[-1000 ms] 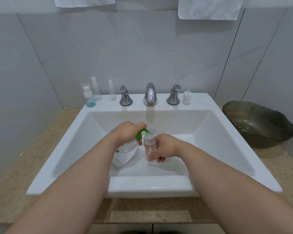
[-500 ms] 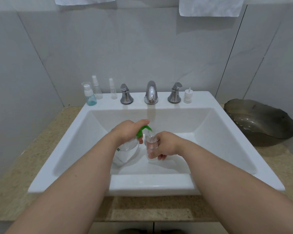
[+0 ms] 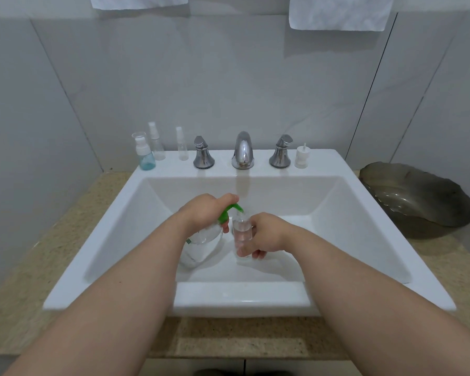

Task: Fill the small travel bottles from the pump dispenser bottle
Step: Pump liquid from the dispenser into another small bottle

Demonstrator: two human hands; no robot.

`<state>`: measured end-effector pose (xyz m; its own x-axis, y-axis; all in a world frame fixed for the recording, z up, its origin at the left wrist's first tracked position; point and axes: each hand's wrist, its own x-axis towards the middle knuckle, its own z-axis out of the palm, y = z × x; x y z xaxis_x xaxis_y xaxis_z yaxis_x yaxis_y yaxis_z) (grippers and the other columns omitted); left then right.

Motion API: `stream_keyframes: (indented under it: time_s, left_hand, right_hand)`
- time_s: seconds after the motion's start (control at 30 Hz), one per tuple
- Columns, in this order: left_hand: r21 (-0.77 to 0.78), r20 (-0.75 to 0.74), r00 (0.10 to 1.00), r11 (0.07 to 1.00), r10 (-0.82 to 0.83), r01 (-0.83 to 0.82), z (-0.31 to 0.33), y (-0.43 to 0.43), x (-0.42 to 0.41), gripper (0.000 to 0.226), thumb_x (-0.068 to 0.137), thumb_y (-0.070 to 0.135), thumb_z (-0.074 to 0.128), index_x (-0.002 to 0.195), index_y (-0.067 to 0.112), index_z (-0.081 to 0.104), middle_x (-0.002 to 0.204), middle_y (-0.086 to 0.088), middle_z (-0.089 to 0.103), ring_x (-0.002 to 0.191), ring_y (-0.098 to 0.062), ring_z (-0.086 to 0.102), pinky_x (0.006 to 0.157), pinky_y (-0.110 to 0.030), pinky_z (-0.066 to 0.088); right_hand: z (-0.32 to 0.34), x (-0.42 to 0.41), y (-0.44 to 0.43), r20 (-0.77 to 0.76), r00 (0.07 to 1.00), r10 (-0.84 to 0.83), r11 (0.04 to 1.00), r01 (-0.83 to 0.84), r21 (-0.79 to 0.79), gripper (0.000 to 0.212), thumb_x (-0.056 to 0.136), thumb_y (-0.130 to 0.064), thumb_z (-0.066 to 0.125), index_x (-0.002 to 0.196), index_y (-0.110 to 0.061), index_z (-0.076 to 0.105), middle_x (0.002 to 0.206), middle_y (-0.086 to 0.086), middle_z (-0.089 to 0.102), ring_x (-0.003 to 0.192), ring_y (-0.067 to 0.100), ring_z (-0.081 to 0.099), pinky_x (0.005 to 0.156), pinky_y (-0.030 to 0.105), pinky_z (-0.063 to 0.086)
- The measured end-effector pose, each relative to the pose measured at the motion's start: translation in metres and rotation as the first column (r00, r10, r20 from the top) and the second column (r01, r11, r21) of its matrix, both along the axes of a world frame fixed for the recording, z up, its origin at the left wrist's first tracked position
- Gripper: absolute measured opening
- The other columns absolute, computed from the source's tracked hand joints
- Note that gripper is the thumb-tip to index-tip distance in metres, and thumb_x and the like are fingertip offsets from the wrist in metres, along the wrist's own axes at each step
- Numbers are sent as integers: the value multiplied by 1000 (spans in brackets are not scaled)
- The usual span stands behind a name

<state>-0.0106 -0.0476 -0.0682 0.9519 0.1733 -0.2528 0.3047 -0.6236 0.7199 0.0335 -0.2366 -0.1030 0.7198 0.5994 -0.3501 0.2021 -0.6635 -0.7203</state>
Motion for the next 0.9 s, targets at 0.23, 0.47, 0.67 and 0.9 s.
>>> stream_keyframes:
  time_s: [0.23,0.47,0.67,0.9]
  left_hand:
    - [-41,-4,1000,999,-11,10,1,0,0,65,87,65,45,53,16,69,79,-3,79,64,-20,46,74,-37,42]
    - [-29,-7,1000,999,-21,21,4,-2,-2,60,83,60,45,55,13,69,86,-14,77,61,-21,43,70,-36,40]
    - [-7,1,999,999,-40,40,3,-1,-1,60,86,55,46,61,8,72,85,-17,76,59,-20,42,67,-35,39]
    - [7,14,1000,1000,-16,16,1,0,-1,89,87,86,35,61,12,77,82,1,77,80,-19,61,88,-37,46]
  right_hand:
    - [0,2,0,-2,1000,1,1000,-1,6,46,73,-16,91,108,-17,60,103,15,75,68,21,74,74,39,65]
    - [2,-1,0,4,1000,6,1000,-6,-25,43,74,-18,91,105,-17,62,105,14,75,68,20,74,75,36,64]
    - [2,-1,-2,-3,1000,14,999,-14,-33,40,74,-16,91,98,-23,60,102,12,75,69,21,74,76,36,64]
    - [-3,3,0,-23,999,-23,999,22,-23,60,72,-19,91,125,-14,64,104,11,74,73,23,76,78,38,64]
